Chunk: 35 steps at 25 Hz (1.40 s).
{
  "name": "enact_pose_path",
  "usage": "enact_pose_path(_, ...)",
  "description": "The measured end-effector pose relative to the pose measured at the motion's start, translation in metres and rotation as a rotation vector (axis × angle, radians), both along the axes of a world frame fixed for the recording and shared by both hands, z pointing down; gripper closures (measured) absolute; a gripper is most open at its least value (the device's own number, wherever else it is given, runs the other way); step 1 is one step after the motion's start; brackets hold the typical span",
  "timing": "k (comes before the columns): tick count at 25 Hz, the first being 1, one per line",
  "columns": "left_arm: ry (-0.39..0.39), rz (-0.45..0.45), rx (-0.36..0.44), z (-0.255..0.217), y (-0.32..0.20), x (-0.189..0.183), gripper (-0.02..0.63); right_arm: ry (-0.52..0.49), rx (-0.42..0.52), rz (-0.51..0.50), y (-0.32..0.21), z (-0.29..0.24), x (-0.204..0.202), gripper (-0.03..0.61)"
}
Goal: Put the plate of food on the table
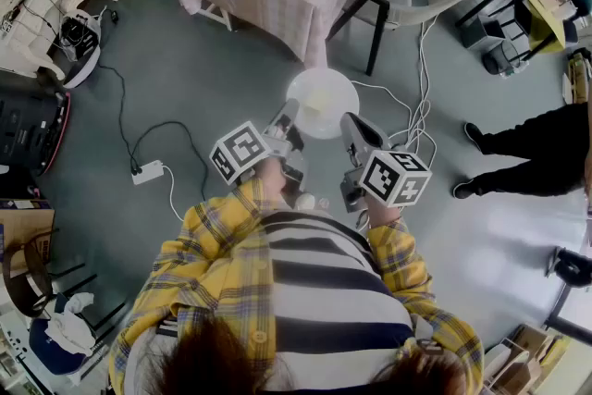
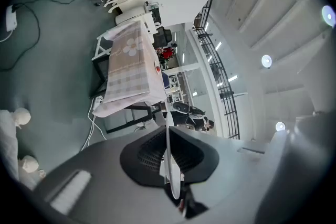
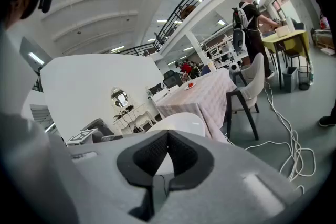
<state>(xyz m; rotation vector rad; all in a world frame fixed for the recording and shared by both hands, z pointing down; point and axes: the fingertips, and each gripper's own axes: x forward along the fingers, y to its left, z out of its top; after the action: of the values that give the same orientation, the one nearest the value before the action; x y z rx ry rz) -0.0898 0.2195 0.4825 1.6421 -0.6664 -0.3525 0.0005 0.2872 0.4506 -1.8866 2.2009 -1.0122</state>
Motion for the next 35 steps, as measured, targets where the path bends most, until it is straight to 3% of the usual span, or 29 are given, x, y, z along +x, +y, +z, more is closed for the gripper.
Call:
enact_pose_path(29, 0.007, -0.037, -0.017, 0.016, 0.014, 0.019, 0.604, -0.025, 0.014, -0.056, 0.002, 0.004, 0.018, 0.58)
enact_pose_path(35, 0.02, -0.056, -0.047, 0.021, -0.003, 0.026, 0.604, -0.021, -0.008, -0.062, -0.014, 0.01, 0.023, 0.58)
